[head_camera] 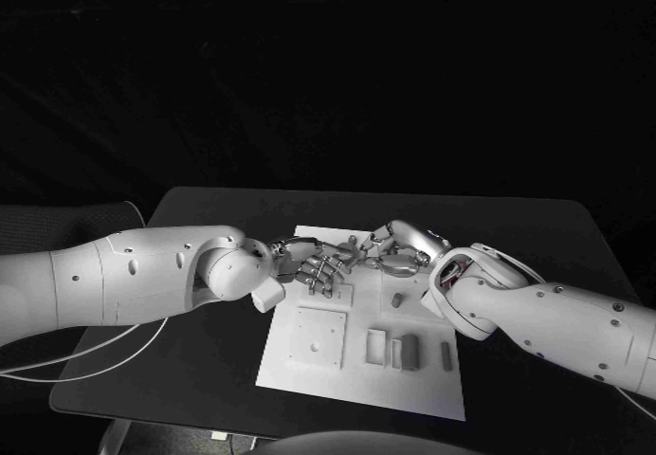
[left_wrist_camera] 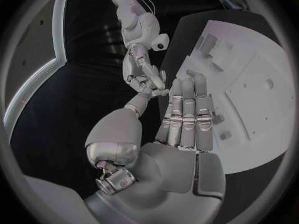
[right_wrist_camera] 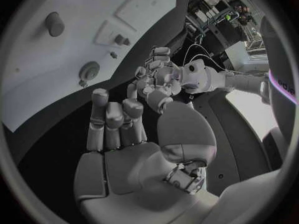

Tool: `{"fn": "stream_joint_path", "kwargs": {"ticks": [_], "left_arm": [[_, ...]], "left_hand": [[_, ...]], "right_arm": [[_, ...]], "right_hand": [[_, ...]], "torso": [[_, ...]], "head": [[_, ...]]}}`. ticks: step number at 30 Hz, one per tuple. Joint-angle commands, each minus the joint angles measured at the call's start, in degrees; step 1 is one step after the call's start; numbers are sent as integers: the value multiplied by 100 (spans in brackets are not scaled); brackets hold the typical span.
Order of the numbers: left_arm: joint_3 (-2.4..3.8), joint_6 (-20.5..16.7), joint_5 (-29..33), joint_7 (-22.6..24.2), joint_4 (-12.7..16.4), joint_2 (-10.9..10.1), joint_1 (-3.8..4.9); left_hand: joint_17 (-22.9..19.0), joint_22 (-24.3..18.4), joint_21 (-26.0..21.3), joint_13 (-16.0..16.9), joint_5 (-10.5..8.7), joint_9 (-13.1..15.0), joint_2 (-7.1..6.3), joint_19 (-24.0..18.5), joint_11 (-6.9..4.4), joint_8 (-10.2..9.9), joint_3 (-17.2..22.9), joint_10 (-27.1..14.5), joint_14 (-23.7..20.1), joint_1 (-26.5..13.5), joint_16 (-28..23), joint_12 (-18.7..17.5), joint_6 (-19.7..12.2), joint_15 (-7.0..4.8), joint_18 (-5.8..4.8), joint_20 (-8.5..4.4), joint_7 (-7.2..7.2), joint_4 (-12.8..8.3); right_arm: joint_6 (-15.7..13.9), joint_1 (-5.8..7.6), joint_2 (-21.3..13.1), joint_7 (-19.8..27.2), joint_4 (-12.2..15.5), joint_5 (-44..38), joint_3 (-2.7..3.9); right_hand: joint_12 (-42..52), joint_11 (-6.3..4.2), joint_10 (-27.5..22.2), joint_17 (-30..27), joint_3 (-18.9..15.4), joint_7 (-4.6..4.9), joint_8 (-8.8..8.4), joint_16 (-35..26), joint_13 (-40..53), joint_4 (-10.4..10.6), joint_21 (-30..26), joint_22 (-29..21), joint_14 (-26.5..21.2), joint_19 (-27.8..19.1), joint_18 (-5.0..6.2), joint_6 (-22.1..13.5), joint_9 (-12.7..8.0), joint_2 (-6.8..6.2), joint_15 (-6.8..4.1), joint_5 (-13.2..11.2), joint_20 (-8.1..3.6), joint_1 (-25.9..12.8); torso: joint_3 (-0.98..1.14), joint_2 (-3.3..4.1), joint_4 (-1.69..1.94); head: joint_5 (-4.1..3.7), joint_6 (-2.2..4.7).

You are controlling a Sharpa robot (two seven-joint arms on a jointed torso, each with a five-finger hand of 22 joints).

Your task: Assemble the parts on the task board

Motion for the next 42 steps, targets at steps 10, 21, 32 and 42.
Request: {"fn": "stream_joint_path", "kwargs": {"ticks": [10, 21, 32, 42], "left_arm": [[5, 197, 11, 216, 1, 35, 3], [5, 163, -30, 197, 0, 38, 3], [5, 104, -109, 222, 2, 26, 3], [5, 23, -127, 276, -2, 20, 3]], "left_hand": [[6, 56, -39, 49, -24, -31, -9, -7, -16, 54, 250, -15, -46, 318, 48, -31, 88, -2, 17, 2, 35, -49], [7, 77, -46, 64, -24, -33, -43, 0, -20, 84, 348, -2, -44, 372, 57, -31, 138, -3, 17, 0, 56, -61], [17, 142, -39, 105, -19, -9, 102, 22, -72, 208, 605, 101, -21, 777, 90, 8, 363, -16, 12, -7, 50, -142], [24, 221, -25, 124, -23, 1, 251, 45, -128, 293, 997, 225, 12, 1145, 124, 34, 542, -24, -16, -13, -13, -104]], "right_arm": [[-27, -3, 22, 36, 22, -41, 4], [-21, -3, 37, 35, 42, -41, 4], [-21, -3, 40, 31, 42, -42, 4], [-12, -3, 42, 34, 71, -42, 4]], "right_hand": [[-20, 9, 44, -6, 30, -9, 35, 7, -6, -7, 38, 80, 40, 15, 49, 45, 5, 1, -77, 19, -22, 70], [-22, 8, 46, -7, 32, -9, 34, 5, -6, -6, 38, 79, 43, 19, 49, 46, 6, 1, -81, 18, -24, 70], [-23, 8, 48, -8, 33, -10, 33, 4, -6, -6, 38, 78, 45, 22, 49, 47, 6, 0, -85, 18, -25, 70], [-24, 7, 49, -9, 33, -10, 33, 3, -5, -6, 38, 77, 48, 25, 49, 48, 7, 0, -87, 19, -26, 69]], "torso": [[4, 0, -8], [5, 0, -2], [1, -1, -4], [4, -1, -3]], "head": [[-5, -5], [-4, -5], [1, -7], [3, -10]]}}
